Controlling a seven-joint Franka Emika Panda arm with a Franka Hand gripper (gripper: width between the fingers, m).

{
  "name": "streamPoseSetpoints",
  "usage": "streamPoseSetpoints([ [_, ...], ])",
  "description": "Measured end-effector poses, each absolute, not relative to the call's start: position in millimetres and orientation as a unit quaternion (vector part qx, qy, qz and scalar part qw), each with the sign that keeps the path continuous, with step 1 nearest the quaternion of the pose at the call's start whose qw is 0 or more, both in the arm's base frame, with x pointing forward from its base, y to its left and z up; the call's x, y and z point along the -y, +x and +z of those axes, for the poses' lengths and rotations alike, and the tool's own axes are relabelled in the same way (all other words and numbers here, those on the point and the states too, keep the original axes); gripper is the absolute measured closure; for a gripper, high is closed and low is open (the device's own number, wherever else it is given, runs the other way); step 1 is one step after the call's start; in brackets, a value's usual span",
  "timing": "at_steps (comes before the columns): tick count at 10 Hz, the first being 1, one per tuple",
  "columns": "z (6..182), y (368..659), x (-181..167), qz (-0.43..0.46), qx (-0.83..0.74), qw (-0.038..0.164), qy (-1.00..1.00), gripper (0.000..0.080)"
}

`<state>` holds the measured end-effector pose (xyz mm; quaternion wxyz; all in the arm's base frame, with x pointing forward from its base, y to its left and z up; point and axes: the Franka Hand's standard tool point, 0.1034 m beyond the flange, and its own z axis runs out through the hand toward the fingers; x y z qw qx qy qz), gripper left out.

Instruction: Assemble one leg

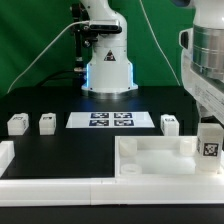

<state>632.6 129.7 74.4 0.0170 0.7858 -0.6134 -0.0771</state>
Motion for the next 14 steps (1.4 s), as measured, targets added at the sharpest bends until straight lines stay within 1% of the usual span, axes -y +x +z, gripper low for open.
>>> streamPoseSetpoints([
  [2, 74.2, 633, -129, -0.078, 0.525, 0.009, 0.848, 0.0151],
  [5, 73.4, 631, -121, -0.084, 0.35, -0.001, 0.933, 0.0151],
  [6, 73.4, 631, -119, -0.083, 0.276, -0.007, 0.957, 0.0151],
  [11, 73.3, 632, -118, -0.078, 0.022, -0.028, 0.996, 0.0151],
  [14, 73.2, 632, -118, -0.077, 0.021, -0.028, 0.996, 0.016],
])
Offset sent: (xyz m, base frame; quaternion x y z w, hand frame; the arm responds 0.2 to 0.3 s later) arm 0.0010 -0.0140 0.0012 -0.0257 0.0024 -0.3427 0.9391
